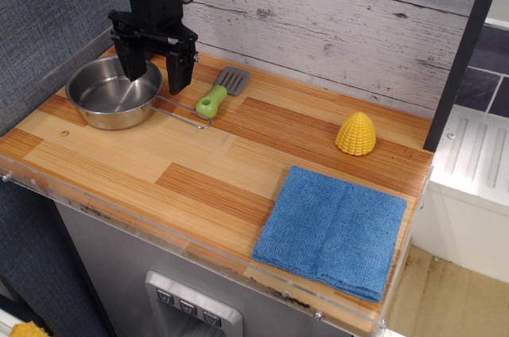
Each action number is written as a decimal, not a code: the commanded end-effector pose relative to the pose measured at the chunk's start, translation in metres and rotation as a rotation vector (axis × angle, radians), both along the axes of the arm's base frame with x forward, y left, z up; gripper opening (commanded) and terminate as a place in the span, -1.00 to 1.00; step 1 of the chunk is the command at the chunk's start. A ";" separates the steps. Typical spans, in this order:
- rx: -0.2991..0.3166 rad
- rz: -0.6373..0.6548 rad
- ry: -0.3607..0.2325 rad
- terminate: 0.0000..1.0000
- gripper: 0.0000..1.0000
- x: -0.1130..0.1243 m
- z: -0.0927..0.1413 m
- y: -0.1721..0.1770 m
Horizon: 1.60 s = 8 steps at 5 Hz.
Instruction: Put the pot right on top of the napkin.
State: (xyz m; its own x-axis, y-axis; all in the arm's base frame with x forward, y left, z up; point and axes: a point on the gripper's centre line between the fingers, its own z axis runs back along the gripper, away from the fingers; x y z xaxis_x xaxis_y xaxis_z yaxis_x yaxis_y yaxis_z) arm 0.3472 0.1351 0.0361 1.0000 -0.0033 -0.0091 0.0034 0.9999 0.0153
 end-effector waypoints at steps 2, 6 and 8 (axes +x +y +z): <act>0.042 0.045 -0.016 -1.00 1.00 0.008 -0.001 0.017; 0.034 0.148 -0.111 -1.00 -1.00 -0.004 0.041 0.015; -0.029 0.130 -0.265 -1.00 -1.00 -0.028 0.085 -0.054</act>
State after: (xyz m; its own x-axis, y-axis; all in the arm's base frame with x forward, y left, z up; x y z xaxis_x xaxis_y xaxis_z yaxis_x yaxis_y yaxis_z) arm 0.3190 0.0682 0.1038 0.9740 0.1106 0.1977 -0.1042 0.9937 -0.0424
